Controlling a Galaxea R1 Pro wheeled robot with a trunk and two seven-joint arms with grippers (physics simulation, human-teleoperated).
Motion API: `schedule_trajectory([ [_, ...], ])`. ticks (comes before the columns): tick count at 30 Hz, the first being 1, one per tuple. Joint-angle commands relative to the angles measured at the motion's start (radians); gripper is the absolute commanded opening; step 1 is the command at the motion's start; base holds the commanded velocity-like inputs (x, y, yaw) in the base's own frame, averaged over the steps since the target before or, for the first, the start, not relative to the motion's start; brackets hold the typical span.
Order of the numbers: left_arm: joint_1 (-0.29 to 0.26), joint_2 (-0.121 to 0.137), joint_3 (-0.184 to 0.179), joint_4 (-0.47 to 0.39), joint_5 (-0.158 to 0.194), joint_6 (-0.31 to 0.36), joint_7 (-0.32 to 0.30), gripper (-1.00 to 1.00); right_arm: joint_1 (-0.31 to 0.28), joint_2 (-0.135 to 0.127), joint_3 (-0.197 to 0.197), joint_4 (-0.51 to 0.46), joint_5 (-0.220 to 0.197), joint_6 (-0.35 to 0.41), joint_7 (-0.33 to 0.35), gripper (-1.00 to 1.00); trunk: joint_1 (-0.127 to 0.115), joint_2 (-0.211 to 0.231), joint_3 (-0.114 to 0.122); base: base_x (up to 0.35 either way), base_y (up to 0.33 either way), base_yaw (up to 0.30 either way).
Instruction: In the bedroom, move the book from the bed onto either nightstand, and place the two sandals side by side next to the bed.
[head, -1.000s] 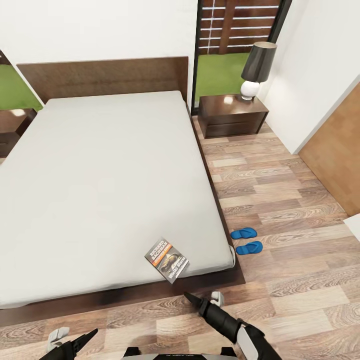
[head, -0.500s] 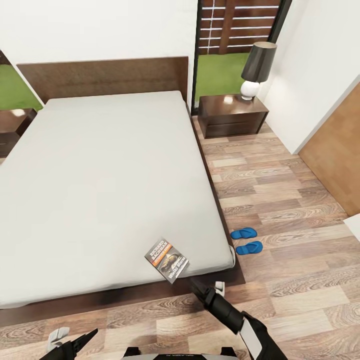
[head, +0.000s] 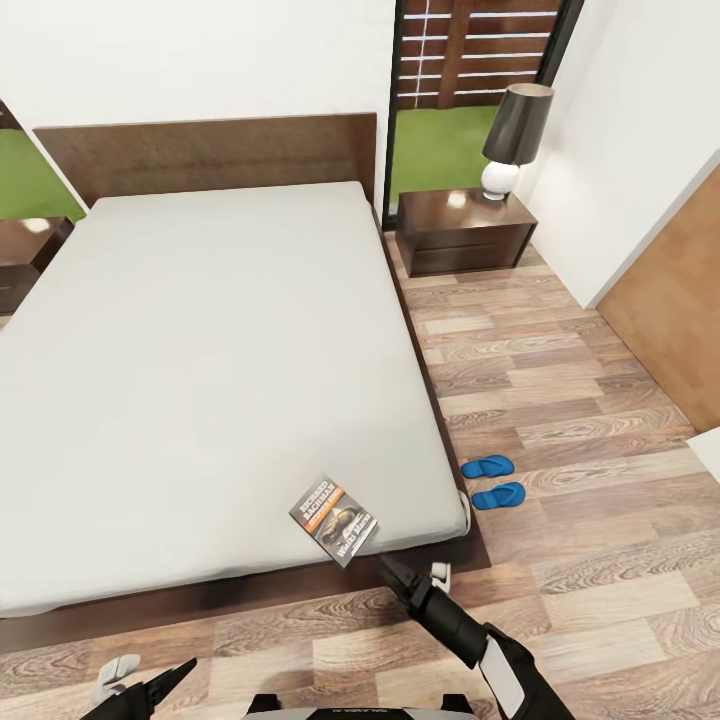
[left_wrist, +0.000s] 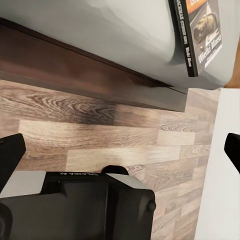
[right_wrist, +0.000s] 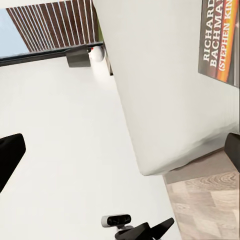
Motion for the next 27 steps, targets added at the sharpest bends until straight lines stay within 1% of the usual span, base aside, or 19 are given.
schedule_trajectory([
  [1,0.0,0.0,0.0,0.0,0.006,0.01,-0.004,1.0,0.0,0.001,-0.005,0.001,0.001,0.008,0.002,1.0,0.0,-0.001,-0.001,0.0,0.0,0.0],
  [18,0.0,-0.012,0.001,0.0,0.006,0.011,-0.006,1.0,0.0,0.001,-0.005,0.011,-0.005,0.005,0.003,1.0,0.0,-0.001,-0.001,0.0,0.0,0.005],
  [22,0.0,-0.012,0.001,0.0,0.006,0.012,-0.006,1.0,0.0,0.001,-0.005,0.011,-0.005,0.005,0.003,1.0,0.0,-0.001,-0.001,0.0,0.0,0.143],
  [27,0.0,-0.012,0.001,0.0,0.006,0.013,-0.006,1.0,0.0,0.001,-0.005,0.011,-0.005,0.006,0.003,1.0,0.0,-0.001,-0.001,0.0,0.0,0.246],
])
